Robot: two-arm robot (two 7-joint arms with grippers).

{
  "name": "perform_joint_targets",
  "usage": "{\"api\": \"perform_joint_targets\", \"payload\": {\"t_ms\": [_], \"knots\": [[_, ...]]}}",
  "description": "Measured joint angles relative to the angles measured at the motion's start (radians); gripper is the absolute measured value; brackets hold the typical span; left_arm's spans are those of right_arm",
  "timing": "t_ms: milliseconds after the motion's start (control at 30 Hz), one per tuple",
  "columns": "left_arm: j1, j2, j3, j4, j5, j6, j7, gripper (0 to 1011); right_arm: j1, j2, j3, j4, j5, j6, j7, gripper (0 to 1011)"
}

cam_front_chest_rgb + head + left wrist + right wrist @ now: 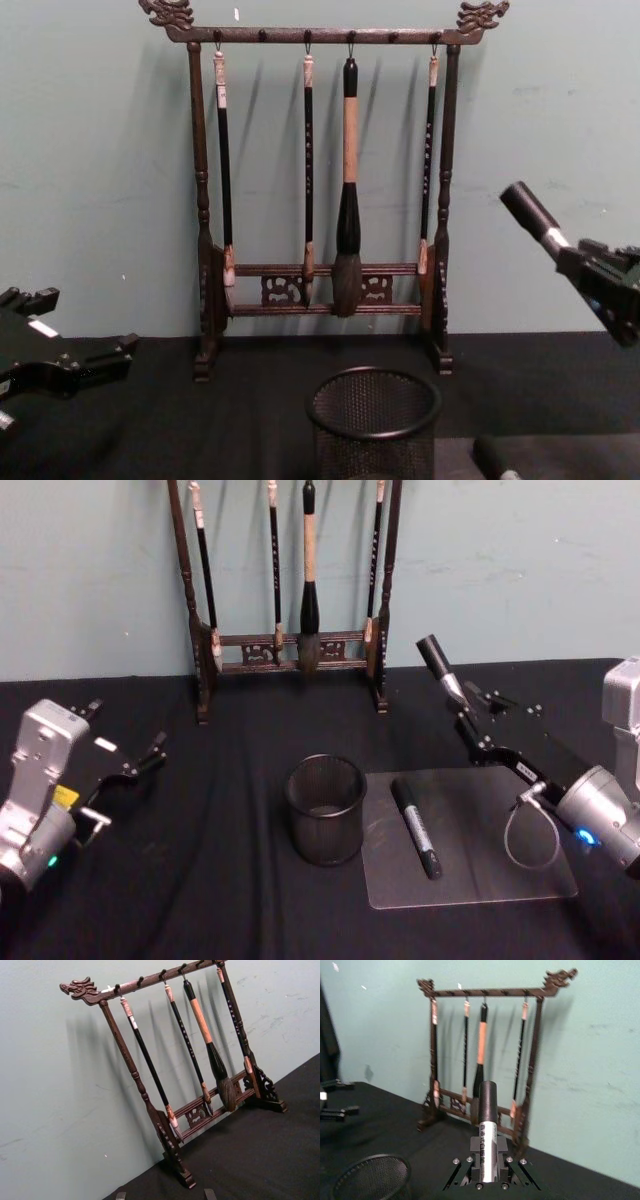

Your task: Pick up the water-based marker from the table and place it into the pen holder.

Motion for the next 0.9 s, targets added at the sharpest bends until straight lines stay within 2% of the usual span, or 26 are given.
{"api": "perform_joint_targets", "payload": {"t_ms": [233,567,900], "knots": [[0.000,0.000,0.000,0.000,0.000,0.000,0.000,1009,0.062,0.004,-0.039,0.058,0.034,-0.043,0.072,197],[0.000,0.000,0.000,0.000,0.000,0.000,0.000,1009,0.136,-0.002,-0.094,0.125,0.064,-0.071,0.133,197],[0.000,0.000,0.000,0.000,0.000,0.000,0.000,1009,0.225,-0.020,-0.169,0.215,0.086,-0.097,0.213,197]]}}
